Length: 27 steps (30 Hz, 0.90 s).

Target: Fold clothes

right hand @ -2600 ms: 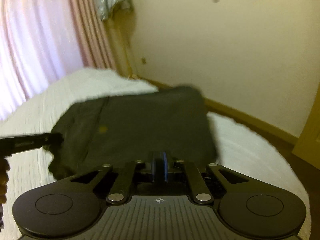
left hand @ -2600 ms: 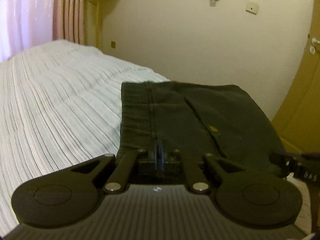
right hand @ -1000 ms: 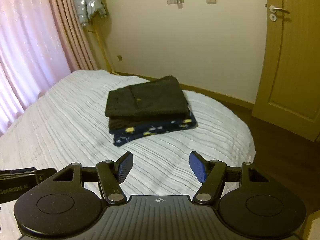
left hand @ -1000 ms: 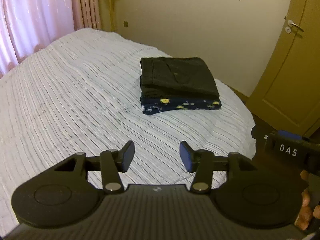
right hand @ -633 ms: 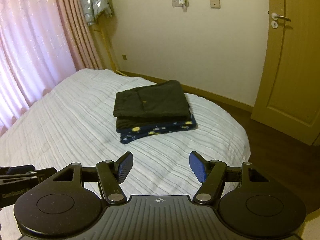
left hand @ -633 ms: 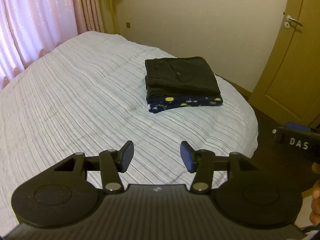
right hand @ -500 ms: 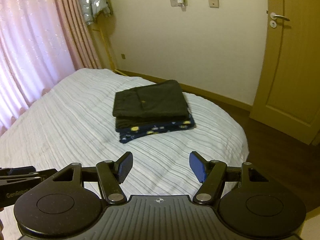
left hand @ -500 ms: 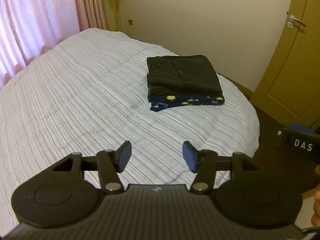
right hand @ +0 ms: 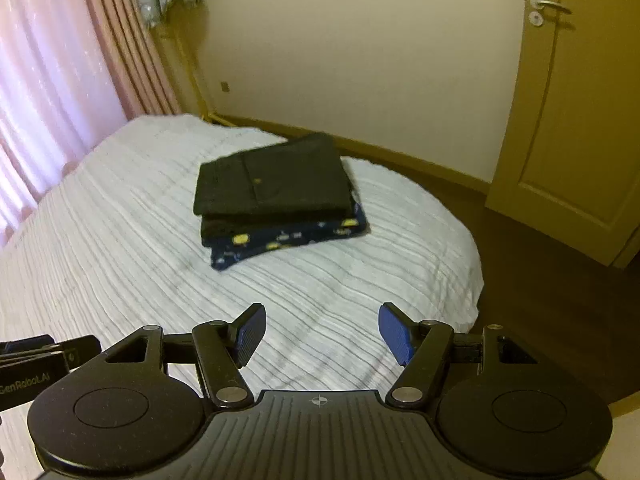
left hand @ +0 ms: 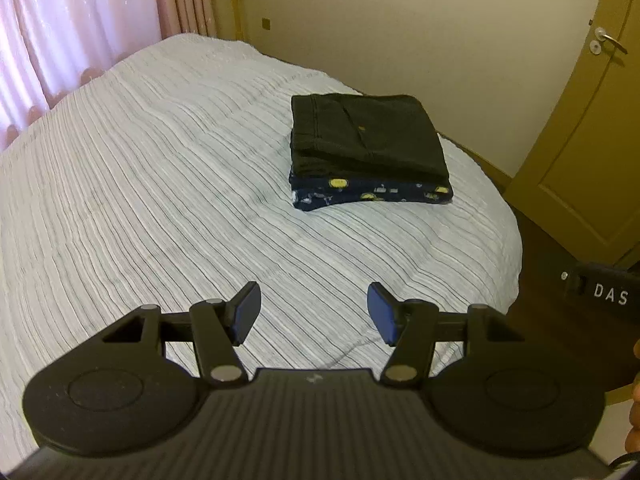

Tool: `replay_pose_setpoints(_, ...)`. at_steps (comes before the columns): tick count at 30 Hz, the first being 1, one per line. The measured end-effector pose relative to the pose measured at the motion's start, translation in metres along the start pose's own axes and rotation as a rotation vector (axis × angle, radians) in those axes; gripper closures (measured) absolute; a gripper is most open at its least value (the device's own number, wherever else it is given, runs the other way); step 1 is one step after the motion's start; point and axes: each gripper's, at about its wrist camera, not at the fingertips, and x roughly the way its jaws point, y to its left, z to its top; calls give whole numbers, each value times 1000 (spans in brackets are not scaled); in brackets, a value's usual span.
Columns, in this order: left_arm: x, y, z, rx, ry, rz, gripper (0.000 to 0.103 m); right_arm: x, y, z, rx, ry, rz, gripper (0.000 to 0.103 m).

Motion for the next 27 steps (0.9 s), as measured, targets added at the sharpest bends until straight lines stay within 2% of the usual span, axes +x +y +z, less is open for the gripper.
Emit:
replay_pose_setpoints(11, 25, -15, 12, -26, 41, 5, 48, 28, -14, 19, -30, 71, 10, 37)
replay_pose_setpoints(27, 54, -35, 27, -58, 75, 26, 48, 60, -35, 43, -53, 127, 49, 37)
